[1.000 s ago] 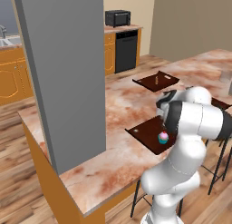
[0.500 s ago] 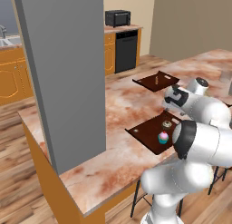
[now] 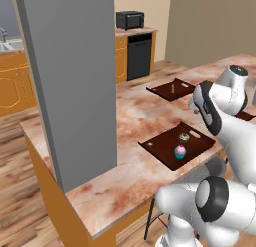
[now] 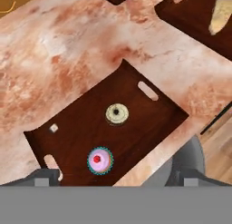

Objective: Take the cupcakes from the fridge and place them on the empty tray on the dining counter.

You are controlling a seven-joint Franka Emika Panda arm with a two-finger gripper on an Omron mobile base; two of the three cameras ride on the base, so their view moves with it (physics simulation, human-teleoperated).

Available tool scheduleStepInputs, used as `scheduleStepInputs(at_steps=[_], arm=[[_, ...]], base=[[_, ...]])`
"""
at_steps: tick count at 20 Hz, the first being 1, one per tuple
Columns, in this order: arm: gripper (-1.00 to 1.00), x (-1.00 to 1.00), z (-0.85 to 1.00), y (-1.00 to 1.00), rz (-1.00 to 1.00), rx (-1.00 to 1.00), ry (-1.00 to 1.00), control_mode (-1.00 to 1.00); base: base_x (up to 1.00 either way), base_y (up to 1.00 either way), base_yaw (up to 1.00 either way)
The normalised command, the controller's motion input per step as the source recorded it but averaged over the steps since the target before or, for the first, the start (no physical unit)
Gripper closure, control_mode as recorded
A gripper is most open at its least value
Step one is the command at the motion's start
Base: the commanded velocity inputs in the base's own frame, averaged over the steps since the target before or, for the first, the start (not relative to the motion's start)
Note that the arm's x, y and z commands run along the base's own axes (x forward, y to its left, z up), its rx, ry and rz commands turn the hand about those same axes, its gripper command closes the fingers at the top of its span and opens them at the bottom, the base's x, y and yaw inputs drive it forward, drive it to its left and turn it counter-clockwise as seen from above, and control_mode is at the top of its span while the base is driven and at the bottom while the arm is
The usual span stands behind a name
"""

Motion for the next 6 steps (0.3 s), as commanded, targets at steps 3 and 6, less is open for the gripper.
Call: scheduleStepInputs(at_steps=[3,6], arm=[[-1.0,-1.0,0.38,0.42,0.01,-0.06,-0.25,-1.0],[-1.0,-1.0,0.25,0.66,0.06,-0.07,-0.26,-1.0]], base=[[0.0,0.0,0.0],[0.0,0.0,0.0]])
